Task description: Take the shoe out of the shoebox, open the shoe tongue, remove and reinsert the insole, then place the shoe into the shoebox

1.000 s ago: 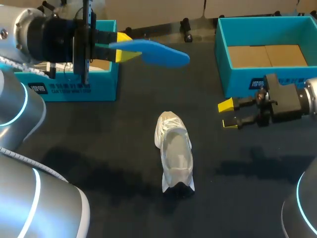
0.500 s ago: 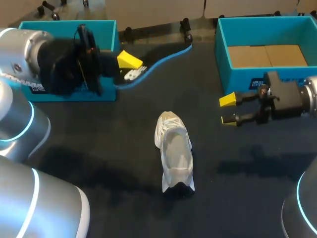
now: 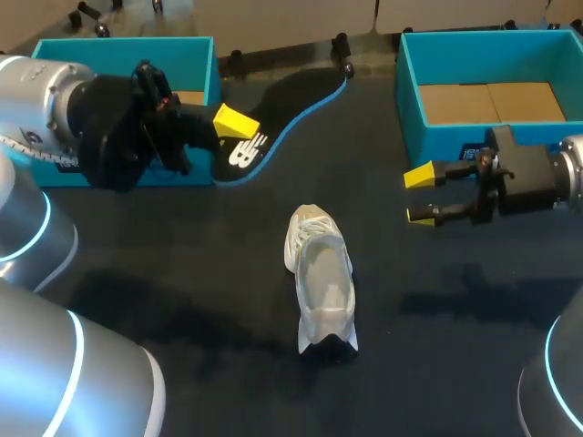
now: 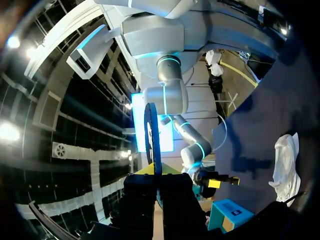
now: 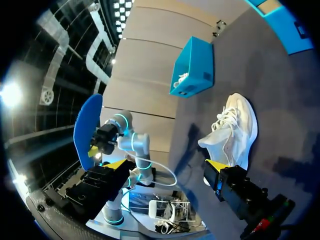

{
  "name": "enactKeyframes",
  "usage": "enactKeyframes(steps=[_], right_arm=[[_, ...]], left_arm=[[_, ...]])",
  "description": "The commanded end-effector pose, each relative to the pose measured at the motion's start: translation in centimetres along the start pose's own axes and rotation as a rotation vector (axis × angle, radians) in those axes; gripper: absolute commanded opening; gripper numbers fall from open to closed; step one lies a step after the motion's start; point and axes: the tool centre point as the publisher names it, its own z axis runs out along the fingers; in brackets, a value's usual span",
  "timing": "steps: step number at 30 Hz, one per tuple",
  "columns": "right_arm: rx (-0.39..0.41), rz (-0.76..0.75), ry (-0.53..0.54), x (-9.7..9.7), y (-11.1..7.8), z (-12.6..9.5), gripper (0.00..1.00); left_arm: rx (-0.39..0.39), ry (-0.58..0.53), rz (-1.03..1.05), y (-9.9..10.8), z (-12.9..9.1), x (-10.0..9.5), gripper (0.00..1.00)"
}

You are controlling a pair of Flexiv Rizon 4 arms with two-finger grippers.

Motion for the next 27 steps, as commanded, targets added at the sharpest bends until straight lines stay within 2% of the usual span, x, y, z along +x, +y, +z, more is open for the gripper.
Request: enactKeyframes(steps=[1, 2, 4, 5, 16, 21, 27], right_arm=[[-0.001, 0.0, -0.001, 0.0, 0.0, 0.1, 1.0], [-0.001, 0.0, -0.001, 0.0, 0.0, 0.1, 1.0], [-0.001, 0.0, -0.001, 0.0, 0.0, 0.1, 1.0], [-0.001, 0.0, -0.001, 0.0, 0.0, 0.1, 1.0], [-0.001, 0.0, -0.001, 0.0, 0.0, 0.1, 1.0], [-0.001, 0.0, -0.001, 0.0, 0.0, 0.1, 1.0], [-0.001, 0.0, -0.001, 0.0, 0.0, 0.1, 1.0]], left_arm=[[0.001, 0.0, 0.002, 0.1, 0.1, 0.0, 0.0], [-0.028, 0.038, 0.082, 0.2, 0.3, 0.6, 0.0], [-0.046, 0.061, 0.091, 0.5, 0.3, 1.8, 0.0], [-0.089, 0.119, 0.175, 0.6, 0.3, 2.4, 0.0], [-0.296, 0.268, 0.278, 2.5, -0.7, 8.3, 0.0], [-0.335, 0.296, 0.286, 2.8, -0.7, 10.8, 0.0], [-0.365, 0.311, 0.303, 3.5, -1.1, 12.4, 0.0]])
